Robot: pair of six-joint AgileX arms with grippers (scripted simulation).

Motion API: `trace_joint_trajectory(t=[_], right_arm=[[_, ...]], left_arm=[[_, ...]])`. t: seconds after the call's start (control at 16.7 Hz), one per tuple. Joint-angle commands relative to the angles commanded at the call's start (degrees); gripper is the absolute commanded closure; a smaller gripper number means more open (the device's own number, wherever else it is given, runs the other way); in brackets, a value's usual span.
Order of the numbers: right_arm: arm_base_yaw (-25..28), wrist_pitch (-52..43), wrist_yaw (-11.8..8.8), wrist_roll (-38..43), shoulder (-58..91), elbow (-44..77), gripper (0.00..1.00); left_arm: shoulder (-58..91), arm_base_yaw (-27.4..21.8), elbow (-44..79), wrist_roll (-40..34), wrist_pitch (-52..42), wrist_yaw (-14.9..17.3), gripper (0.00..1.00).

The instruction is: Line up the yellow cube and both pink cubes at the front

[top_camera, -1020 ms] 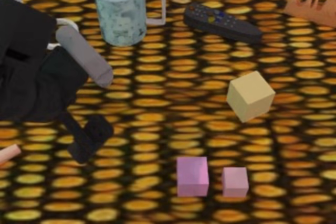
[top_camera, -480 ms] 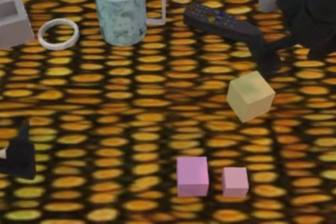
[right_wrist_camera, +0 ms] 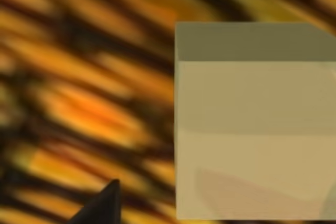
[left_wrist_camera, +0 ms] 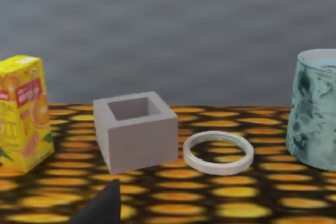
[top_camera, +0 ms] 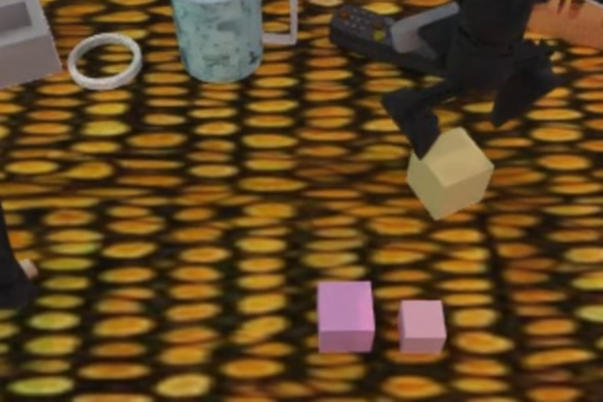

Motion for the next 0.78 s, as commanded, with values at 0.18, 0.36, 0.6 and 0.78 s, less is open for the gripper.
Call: trace_joint_trajectory(t=[0.18,0.36,0.6,0.78], right_arm=[[0.05,-0.14,0.01,-0.01,0.26,0.27,0.0],[-0.23,0.16,0.0,-0.02,0.2,-0.05,0.0],[-0.01,6.43,0.02,-0.07,1.61,-4.99,0.0],[0.07,13.92,0.04,0.06,3.35,-10.24,0.0]], left_arm=[[-0.26,0.09,-0.14,-0.09,0.19,0.01,0.0],[-0.26,0.09,-0.14,-0.09,0.19,0.01,0.0],[-0.26,0.09,-0.14,-0.09,0.19,0.01,0.0],[-0.26,0.09,-0.14,-0.09,0.19,0.01,0.0]])
